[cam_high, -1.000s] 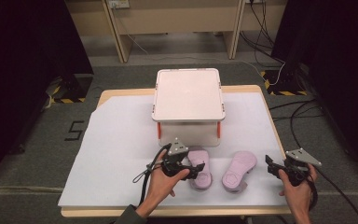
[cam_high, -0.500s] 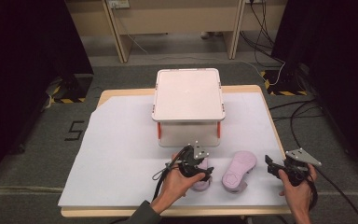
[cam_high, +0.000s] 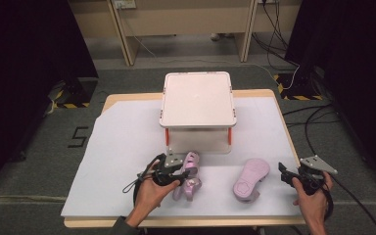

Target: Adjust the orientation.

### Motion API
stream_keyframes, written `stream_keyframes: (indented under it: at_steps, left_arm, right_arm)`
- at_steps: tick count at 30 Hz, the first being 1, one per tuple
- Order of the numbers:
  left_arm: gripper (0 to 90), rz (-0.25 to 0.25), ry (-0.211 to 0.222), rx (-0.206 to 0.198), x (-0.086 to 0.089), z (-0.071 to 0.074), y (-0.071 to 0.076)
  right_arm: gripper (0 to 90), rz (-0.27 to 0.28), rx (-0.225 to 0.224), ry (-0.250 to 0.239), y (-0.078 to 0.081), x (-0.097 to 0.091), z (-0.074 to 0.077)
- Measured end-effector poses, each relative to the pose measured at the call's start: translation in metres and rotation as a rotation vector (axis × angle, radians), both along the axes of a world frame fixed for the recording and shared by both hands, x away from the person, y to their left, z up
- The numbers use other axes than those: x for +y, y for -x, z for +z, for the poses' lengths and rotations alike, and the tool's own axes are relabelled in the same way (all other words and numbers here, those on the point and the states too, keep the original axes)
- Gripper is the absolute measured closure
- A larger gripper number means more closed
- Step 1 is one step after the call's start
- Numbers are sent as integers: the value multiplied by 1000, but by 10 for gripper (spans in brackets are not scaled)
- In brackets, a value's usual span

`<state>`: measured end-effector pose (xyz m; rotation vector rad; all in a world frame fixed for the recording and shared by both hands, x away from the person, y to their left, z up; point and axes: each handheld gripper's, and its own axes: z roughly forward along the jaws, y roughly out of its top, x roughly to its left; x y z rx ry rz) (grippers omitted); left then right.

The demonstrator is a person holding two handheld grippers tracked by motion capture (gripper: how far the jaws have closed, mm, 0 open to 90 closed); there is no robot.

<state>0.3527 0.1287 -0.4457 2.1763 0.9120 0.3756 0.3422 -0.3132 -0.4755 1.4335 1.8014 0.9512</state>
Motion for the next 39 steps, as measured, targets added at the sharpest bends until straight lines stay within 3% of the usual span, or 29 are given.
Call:
stream_keyframes:
  at_steps: [2, 8, 11, 13, 16, 20, 21, 23, 27, 39]
  left_arm:
    - [622, 10, 0, 3, 5, -1, -2]
    - [629, 83, 116, 81, 35, -15, -10]
    - [624, 105, 156, 97, 41, -19, -11]
    - [616, 115, 157, 94, 44, -20, -11]
    - [506, 151, 148, 87, 51, -22, -10]
    - [495, 169, 134, 68, 59, -22, -7]
    - [479, 192, 97, 40, 65, -22, -5]
    - [498, 199, 72, 39, 73, -23, -3]
    - [476, 221, 91, 45, 85, -24, -3]
    - [403, 183, 75, -17, 87, -4, 5]
  right_arm:
    - [212, -2, 2, -1, 0, 0, 0]
    - [213, -2, 0, -6, 0, 0, 0]
    - [213, 2, -1, -4, 0, 0, 0]
    - [213, 2, -1, -5, 0, 0, 0]
    - [213, 1, 0, -4, 1, 1, 1]
    - [214, 3, 2, -8, 0, 1, 0]
    - [214, 7, 0, -5, 0, 1, 0]
    - [213, 7, 1, -7, 0, 1, 0]
    - [213, 6, 4, -8, 0, 2, 0]
    - [213, 11, -5, -3, 0, 1, 1]
